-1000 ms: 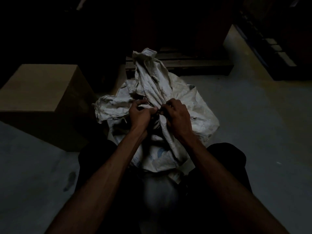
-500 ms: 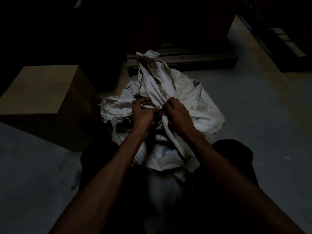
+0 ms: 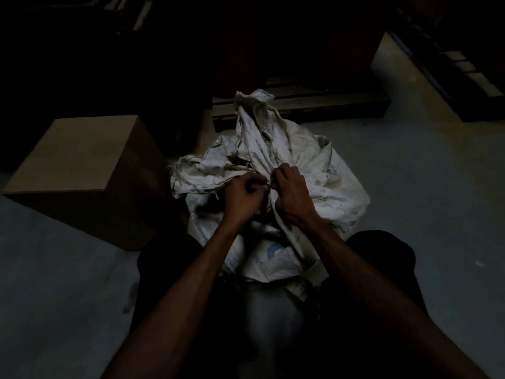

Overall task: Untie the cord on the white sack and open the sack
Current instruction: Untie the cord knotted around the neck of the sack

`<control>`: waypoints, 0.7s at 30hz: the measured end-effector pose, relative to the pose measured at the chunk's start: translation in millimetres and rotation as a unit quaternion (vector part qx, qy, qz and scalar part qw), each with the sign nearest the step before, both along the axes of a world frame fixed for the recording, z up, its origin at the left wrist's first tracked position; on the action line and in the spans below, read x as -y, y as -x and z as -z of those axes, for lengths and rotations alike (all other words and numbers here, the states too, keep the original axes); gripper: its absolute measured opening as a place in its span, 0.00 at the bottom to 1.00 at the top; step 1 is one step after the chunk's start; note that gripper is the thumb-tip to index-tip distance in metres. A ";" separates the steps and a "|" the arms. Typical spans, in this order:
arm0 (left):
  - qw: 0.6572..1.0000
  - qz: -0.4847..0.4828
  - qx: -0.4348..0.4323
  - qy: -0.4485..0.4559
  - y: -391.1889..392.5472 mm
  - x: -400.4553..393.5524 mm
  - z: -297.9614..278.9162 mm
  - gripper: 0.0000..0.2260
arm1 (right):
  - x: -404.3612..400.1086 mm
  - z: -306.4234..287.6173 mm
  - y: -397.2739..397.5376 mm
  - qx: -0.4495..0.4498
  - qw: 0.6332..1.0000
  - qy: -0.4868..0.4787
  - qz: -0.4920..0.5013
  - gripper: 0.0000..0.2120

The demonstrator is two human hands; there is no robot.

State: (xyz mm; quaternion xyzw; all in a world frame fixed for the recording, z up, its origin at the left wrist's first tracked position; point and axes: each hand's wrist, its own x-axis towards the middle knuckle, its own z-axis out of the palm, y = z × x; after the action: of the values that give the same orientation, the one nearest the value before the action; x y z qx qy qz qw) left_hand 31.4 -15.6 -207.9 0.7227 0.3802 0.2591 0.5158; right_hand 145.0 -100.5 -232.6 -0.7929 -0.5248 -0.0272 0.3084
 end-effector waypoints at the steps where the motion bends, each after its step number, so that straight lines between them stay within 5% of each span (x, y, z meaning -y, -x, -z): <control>1: 0.994 0.028 -0.034 -0.099 1.2 4.0 3.7 0.06 | -0.2 0.8 -0.8 -0.009 1.000 -0.009 -0.002 0.11; 5: 0.978 0.027 -0.042 -0.201 -2.4 11.5 7.0 0.07 | -1.7 5.0 -3.6 -0.042 0.999 -0.035 0.001 0.09; 21: 0.977 0.026 -0.027 -0.211 -20.9 14.8 18.6 0.05 | 4.4 6.8 -10.9 -0.104 0.991 -0.076 0.027 0.08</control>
State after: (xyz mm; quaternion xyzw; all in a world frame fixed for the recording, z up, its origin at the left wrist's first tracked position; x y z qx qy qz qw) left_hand 52.3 -30.4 -226.5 0.8315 0.3117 0.3010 0.3476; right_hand 155.9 -104.9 -239.5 -0.7797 -0.4644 0.0074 0.4199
